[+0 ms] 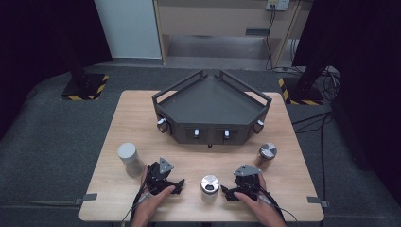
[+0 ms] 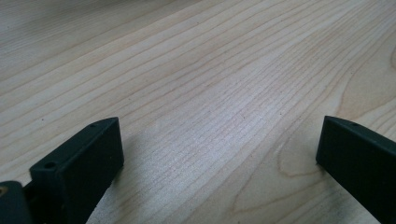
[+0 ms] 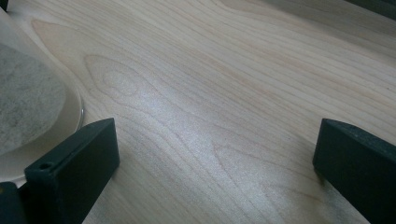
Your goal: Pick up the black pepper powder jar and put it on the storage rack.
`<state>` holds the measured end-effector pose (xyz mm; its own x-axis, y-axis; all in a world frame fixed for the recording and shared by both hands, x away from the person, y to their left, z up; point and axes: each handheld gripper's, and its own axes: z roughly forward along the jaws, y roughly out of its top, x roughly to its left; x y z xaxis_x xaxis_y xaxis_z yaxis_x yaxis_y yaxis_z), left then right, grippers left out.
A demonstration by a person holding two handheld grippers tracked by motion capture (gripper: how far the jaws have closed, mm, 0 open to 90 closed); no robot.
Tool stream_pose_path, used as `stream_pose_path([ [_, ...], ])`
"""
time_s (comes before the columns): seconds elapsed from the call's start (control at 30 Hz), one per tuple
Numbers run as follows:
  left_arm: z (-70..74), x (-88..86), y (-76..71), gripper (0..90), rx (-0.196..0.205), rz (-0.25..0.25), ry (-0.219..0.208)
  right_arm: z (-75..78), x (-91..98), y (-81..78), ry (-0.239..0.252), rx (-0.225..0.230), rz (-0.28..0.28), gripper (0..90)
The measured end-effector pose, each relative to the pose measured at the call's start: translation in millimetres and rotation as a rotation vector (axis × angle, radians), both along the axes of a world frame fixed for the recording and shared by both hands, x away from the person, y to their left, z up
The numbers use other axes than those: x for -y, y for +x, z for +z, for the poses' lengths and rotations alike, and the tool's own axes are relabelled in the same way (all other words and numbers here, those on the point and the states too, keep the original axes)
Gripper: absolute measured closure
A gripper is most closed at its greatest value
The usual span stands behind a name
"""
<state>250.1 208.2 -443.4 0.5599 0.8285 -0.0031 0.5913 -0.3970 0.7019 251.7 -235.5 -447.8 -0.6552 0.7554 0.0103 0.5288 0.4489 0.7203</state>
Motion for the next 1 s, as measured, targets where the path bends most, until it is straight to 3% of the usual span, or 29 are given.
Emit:
stream_pose_path([
  [0.4,2.5,0.0,-1.7,0.7,0.001,-0.018,-0.007,-0.2,-0.5,-0.9,0.001,0.0,-0.006,0.5],
  [1.0,31.5,-6.9,-8.1,1.5,0.06,-0.029,-0.012,-0.1,-1.4,-2.1,0.001,0.0,-0.013,0.6],
])
